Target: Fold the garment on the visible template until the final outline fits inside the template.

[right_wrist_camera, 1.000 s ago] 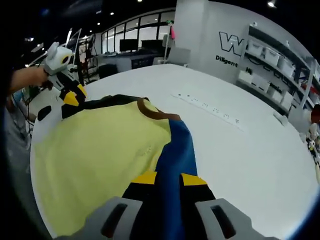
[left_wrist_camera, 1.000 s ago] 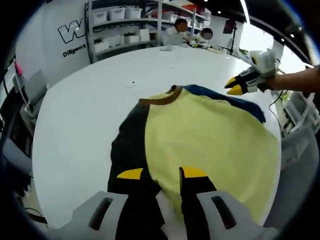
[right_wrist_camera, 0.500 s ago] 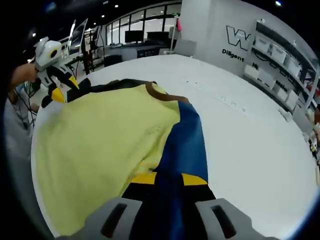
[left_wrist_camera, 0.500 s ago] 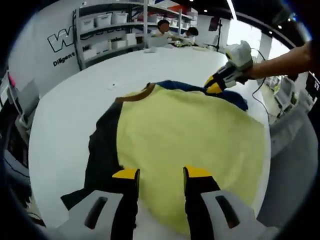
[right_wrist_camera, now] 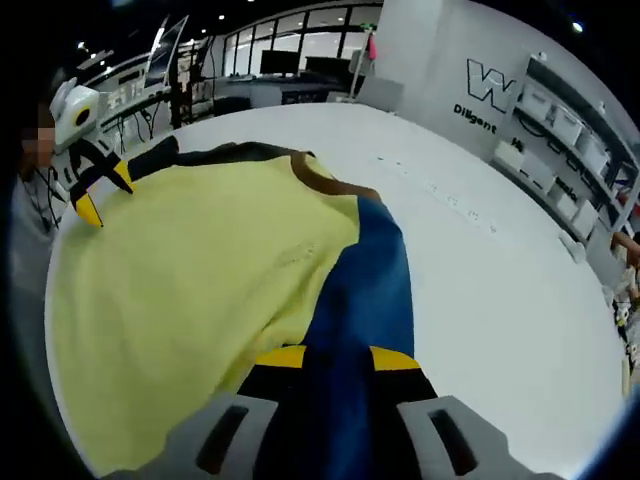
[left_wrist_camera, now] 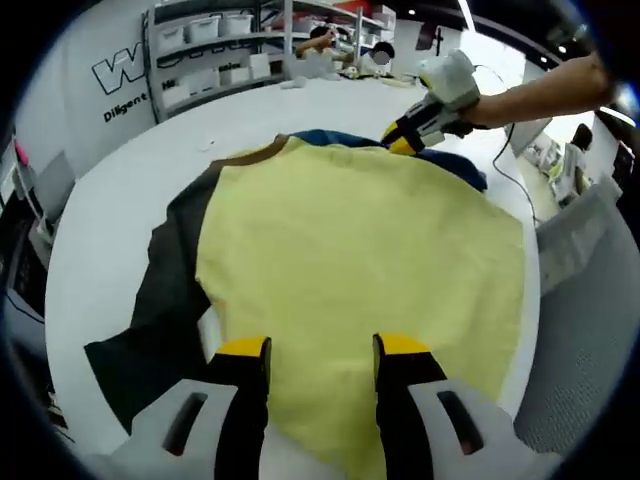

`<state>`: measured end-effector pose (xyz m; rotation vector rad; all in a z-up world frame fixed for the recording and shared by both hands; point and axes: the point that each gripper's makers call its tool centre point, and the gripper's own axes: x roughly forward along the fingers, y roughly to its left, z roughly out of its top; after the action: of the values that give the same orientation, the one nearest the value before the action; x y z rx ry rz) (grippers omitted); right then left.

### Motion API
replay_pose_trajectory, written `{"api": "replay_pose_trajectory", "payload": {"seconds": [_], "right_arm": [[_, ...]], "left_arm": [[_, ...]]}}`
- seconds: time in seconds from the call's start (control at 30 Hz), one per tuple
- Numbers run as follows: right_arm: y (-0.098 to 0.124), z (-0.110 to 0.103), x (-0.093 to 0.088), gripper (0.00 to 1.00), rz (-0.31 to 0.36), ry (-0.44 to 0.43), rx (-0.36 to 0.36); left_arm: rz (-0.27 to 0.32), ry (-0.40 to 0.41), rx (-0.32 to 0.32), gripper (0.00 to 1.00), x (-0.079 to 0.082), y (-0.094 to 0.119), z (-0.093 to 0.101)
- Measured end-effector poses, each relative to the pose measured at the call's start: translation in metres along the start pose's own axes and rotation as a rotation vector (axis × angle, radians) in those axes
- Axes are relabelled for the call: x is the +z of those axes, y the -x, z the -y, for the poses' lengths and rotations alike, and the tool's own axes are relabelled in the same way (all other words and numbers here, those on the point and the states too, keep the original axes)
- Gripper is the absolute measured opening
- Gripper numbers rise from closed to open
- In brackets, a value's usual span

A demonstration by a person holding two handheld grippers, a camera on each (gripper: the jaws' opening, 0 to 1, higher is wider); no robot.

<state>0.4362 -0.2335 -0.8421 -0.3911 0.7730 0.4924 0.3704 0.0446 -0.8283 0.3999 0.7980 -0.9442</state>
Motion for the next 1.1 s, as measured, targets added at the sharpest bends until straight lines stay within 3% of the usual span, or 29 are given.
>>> {"api": "replay_pose_trajectory", "payload": {"seconds": [0.07,0.13,0.2,0.67,0.8,1.1], "right_arm": [[-0.004,0.002,0.004,0.11,0.023,0.015,-0.004],[-0.005,0.004,0.004,0.06,0.014,0.005,-0.004],[-0.005,0.009,0.001,0.0,-0.006,0.049,-0.026],[-0.002,0.046,-0.01,0.0,-0.027,0.043,-0.072],[-0.001,0.046,-0.009,0.04,-0.031,0.018,-0.079],[0.025,0.038,-0.005,0.15,0.012,-0.028,-0.096]], "left_arm": [[-0.002,0.013,-0.001,0.42,-0.001,-0.001,0.001],[-0.006,0.023,-0.001,0.42,-0.003,-0.003,0.001],[-0.01,0.026,-0.005,0.42,-0.004,-0.004,0.002],[-0.015,0.018,-0.005,0.42,-0.012,-0.006,0.005],[-0.01,0.027,-0.006,0.43,-0.011,-0.006,0.005],[-0.004,0.042,-0.018,0.45,-0.009,-0.005,0.009]]}}
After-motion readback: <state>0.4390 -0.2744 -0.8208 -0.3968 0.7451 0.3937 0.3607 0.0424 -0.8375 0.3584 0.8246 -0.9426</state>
